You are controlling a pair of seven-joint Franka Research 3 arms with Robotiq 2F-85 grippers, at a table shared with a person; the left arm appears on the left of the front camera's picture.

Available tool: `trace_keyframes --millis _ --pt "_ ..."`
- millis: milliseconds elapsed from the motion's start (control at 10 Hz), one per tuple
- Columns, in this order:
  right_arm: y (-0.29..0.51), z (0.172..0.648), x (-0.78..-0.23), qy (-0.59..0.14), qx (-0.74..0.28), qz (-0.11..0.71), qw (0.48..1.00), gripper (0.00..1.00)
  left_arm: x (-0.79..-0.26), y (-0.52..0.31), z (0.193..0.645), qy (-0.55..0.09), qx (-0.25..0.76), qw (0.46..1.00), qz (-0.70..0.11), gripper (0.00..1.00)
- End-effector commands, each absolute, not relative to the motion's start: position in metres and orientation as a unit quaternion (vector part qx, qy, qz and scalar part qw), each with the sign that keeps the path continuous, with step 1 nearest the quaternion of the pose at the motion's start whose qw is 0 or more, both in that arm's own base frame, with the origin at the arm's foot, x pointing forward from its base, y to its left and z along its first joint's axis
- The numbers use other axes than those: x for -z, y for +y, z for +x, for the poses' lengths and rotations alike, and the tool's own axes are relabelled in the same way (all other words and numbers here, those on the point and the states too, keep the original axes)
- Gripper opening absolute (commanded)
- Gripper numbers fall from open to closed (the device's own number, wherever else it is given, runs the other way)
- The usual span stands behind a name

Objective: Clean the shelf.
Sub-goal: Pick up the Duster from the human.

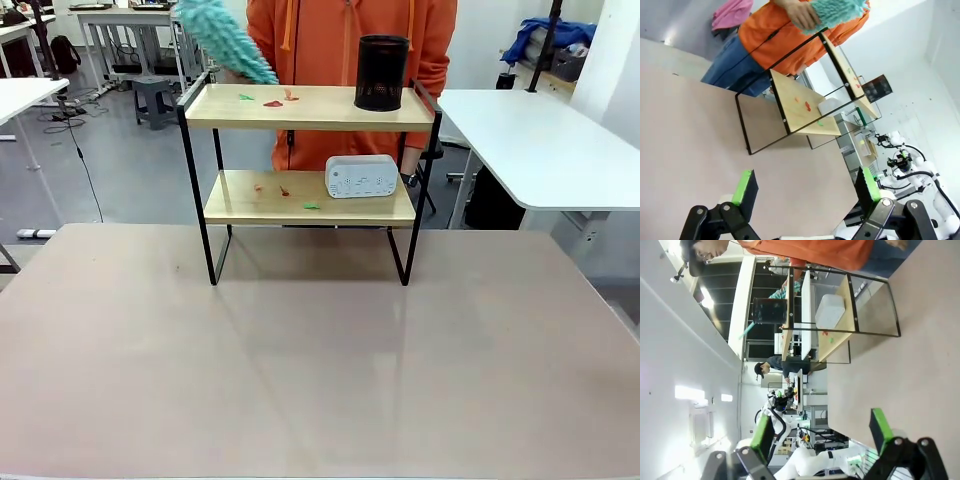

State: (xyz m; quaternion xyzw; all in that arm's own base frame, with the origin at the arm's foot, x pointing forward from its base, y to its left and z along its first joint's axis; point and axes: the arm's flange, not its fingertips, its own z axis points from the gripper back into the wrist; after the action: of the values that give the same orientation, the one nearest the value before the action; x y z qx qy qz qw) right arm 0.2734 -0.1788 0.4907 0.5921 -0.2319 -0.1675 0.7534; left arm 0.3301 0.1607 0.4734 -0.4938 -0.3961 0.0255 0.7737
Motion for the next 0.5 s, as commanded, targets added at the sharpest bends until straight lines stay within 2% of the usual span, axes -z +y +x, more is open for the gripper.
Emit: trace_keyframes --millis 0,400 --pt "-0.1812 0.2743 -0.4922 -0.243 0.156 0.590 0.754 1.00 -0.4725 0.1630 0.3283 -0.405 -0.017 0.772 -0.490 1.00" --pt "-0.1812 0.2743 -0.4922 -0.243 0.156 0.590 0.754 1.00 -0.4725 0.1630 0.3283 -0.405 -0.017 0.772 -0.490 1.00"
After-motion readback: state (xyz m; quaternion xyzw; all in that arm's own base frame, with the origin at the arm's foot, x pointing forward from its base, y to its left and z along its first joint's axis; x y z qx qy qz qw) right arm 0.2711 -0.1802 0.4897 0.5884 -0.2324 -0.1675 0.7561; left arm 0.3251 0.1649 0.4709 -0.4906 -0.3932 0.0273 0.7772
